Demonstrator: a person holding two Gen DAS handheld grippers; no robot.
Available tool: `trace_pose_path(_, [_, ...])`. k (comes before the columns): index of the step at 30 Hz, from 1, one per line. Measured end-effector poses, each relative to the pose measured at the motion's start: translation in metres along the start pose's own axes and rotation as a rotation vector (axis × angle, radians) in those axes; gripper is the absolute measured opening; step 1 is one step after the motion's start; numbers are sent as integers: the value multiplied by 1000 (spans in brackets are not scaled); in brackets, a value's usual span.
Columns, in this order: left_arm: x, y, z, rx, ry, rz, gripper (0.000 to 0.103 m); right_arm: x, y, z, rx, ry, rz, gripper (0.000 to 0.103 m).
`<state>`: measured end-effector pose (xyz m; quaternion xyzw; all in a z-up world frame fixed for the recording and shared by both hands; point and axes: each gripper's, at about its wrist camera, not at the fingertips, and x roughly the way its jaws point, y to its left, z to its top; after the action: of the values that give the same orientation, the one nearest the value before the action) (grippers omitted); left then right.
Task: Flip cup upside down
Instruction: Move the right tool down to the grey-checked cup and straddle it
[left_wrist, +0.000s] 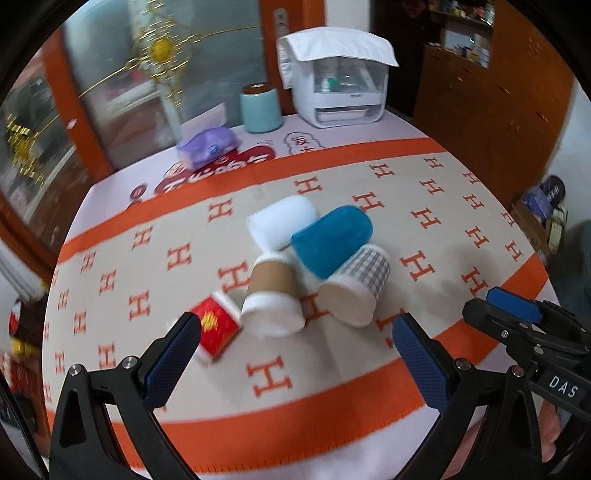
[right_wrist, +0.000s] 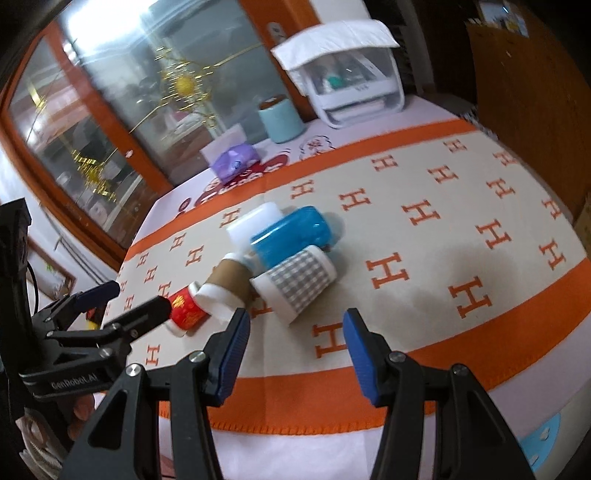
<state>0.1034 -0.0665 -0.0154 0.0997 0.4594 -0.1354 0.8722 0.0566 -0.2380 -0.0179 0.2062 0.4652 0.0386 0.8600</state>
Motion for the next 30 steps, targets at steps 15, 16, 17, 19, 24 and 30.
trace_pose_path(15, [108, -63, 60, 241, 247, -139, 89, 58, -67, 27, 241, 110, 27, 53])
trace_pose_path(16, [117, -66, 62, 253, 268, -136, 87, 61, -69, 28, 245, 115, 30, 53])
trace_pose_path(17, [122, -68, 62, 262, 284, -135, 86, 63, -70, 28, 249, 120, 30, 53])
trace_pose_path(19, [137, -72, 62, 289, 328, -120, 85, 67, -73, 28, 258, 128, 32, 53])
trace_pose_path(24, [162, -77, 58, 327, 425, -115, 62, 74, -83, 25, 281, 139, 29, 53])
trace_pose_path(30, [175, -84, 54, 355, 464, -123, 62, 81, -90, 19, 294, 155, 32, 53])
